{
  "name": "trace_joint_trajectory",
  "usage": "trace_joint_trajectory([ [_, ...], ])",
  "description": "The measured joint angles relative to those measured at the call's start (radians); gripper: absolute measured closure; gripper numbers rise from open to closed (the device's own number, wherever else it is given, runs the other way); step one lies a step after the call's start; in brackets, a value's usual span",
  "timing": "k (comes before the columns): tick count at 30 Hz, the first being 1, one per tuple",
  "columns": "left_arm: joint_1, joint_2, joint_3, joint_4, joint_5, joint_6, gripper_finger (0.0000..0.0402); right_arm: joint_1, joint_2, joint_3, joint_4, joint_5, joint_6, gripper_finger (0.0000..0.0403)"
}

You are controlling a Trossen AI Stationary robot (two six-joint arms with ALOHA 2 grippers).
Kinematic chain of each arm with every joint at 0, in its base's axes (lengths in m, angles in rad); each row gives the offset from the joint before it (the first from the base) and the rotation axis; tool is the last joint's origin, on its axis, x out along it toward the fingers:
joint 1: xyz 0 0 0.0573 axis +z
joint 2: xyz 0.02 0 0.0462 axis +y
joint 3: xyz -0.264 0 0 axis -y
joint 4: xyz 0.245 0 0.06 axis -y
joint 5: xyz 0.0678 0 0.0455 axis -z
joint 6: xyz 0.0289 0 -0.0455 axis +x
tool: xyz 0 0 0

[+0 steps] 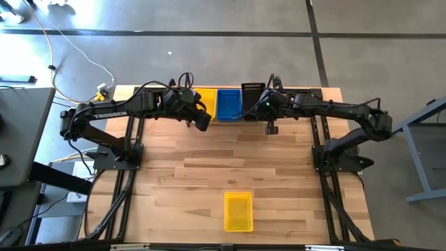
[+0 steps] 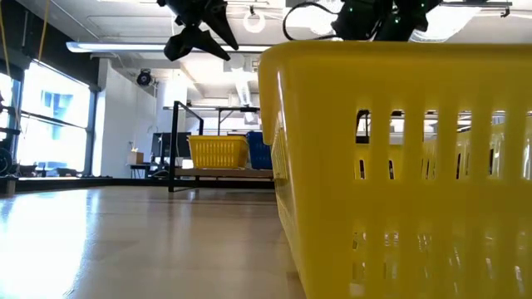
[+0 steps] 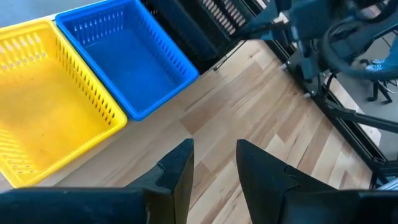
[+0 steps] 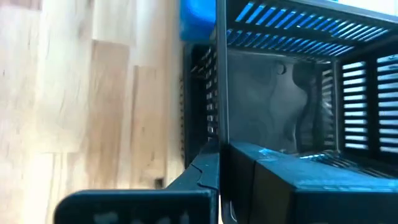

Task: Stack baskets on shelf by color
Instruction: Stack the black basket on the black baskets on the shelf, then stack the yellow basket on the yellow baskets on the shelf

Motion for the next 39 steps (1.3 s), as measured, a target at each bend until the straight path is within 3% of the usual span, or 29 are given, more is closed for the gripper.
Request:
trace_joint_trajectory([
  [13,0.000,0.001,0.000,0.001,-0.004,-0.026,0.0289,-0.020,0.016,-0.052,0.070,0.029,-0.024,0.0398],
  [28,-0.018,0.001,0.000,0.000,0.027,-0.129,0.0289,-0.001,0.025,-0.018,0.056,0.063,0.072,0.0309],
  [39,-0.032,0.001,0.000,0.000,0.053,-0.060,0.0289,0.031,0.025,0.008,0.004,0.062,0.165,0.0315],
])
